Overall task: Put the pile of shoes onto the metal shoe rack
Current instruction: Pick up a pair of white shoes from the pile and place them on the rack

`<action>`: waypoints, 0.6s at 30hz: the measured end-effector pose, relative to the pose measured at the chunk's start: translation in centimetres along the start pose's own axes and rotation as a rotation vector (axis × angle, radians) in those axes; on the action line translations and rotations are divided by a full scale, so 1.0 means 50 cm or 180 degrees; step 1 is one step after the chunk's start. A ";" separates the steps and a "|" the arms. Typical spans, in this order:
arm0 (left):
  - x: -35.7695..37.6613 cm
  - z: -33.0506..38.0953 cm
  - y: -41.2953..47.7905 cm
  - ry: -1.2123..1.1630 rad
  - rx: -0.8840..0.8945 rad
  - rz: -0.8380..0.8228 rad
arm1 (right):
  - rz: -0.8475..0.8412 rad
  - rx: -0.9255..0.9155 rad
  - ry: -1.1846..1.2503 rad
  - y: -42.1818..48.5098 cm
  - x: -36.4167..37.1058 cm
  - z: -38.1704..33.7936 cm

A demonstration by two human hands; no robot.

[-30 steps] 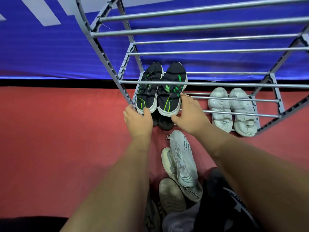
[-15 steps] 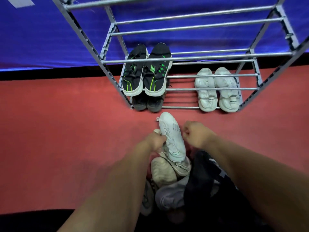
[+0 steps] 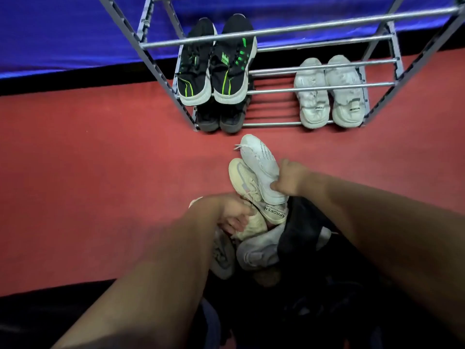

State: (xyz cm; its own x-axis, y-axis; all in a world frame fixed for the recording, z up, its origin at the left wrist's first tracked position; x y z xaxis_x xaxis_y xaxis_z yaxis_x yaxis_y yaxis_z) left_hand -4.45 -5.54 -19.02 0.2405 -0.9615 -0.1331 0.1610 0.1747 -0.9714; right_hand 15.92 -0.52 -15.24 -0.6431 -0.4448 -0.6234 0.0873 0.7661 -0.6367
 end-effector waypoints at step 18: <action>0.041 0.055 0.003 0.1849 0.0680 0.0259 | -0.0058 0.0089 -0.0228 -0.009 0.033 0.038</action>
State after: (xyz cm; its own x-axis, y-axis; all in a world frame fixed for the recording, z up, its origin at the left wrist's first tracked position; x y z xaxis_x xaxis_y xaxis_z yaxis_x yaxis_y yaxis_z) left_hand -1.29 -6.91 -18.93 -0.2903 -0.8911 -0.3486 0.3664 0.2331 -0.9008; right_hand 16.25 -2.46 -16.86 -0.5889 -0.4913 -0.6418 0.0981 0.7448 -0.6601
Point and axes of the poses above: each hand's wrist, its own y-axis towards the middle knuckle, its own x-axis out of the palm, z = x × y, the point moved 10 cm from there along y, towards the middle knuckle, and after that the axes turned 10 degrees about y, right-handed, at the moved point
